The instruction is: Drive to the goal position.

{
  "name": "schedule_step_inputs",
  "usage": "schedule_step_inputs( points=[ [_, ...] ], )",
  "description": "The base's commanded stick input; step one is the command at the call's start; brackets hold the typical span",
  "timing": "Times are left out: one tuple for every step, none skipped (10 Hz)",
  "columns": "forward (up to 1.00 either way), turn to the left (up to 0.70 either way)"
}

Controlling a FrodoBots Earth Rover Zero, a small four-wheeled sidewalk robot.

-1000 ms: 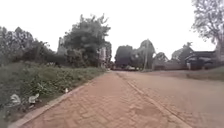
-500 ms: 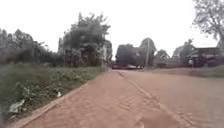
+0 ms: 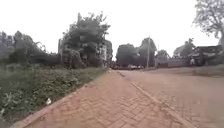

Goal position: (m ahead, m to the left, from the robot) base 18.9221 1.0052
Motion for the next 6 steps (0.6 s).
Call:
schedule_step_inputs(
  points=[
    [0.7, 0.0],
    [0.7, 0.0],
    [0.7, 0.0],
    [0.7, 0.0],
    [0.7, 0.0],
    [0.7, 0.0]
  ],
)
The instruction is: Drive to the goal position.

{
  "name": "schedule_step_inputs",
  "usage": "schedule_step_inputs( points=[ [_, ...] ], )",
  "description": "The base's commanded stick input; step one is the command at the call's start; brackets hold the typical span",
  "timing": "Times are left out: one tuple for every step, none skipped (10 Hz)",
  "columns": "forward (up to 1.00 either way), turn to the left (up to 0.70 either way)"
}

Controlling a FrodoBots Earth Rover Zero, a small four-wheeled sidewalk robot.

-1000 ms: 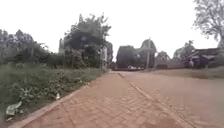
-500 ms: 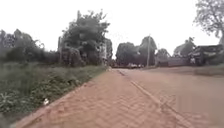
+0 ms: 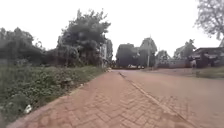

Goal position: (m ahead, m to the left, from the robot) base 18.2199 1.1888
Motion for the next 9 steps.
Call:
schedule_step_inputs(
  points=[
    [0.7, 0.0],
    [0.7, 0.0],
    [0.7, 0.0],
    [0.7, 0.0],
    [0.7, 0.0],
    [0.7, 0.0],
    [0.7, 0.0],
    [0.7, 0.0],
    [0.7, 0.0]
  ],
)
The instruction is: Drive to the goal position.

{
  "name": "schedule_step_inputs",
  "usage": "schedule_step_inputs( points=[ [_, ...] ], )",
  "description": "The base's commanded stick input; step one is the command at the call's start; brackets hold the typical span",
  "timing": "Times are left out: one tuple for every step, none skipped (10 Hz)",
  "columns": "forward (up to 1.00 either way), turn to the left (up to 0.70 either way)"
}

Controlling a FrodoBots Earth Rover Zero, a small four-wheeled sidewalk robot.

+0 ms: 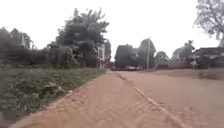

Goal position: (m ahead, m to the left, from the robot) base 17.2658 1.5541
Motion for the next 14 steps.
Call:
schedule_step_inputs(
  points=[
    [0.7, 0.0],
    [0.7, 0.0],
    [0.7, 0.0],
    [0.7, 0.02],
    [0.7, 0.02],
    [0.7, 0.01],
    [0.7, 0.0],
    [0.7, 0.0],
    [0.7, 0.0],
    [0.7, 0.0],
    [0.7, 0.0],
    [0.7, 0.0],
    [0.7, 0.0],
    [0.7, 0.0]
  ],
)
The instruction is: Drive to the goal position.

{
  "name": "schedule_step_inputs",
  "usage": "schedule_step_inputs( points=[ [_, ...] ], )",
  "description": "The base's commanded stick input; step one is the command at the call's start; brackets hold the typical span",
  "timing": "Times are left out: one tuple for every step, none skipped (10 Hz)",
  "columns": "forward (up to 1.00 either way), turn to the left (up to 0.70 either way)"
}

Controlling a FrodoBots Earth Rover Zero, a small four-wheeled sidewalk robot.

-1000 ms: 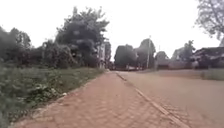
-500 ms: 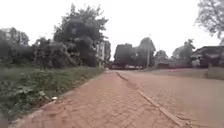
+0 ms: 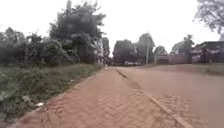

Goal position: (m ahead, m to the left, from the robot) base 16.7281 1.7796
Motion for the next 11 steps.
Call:
schedule_step_inputs(
  points=[
    [0.7, 0.0],
    [0.7, 0.0],
    [0.7, 0.0],
    [0.7, 0.01],
    [0.7, 0.02],
    [0.7, 0.03],
    [0.7, 0.03],
    [0.7, 0.03],
    [0.7, 0.02],
    [0.7, 0.02],
    [0.7, 0.03]
  ],
)
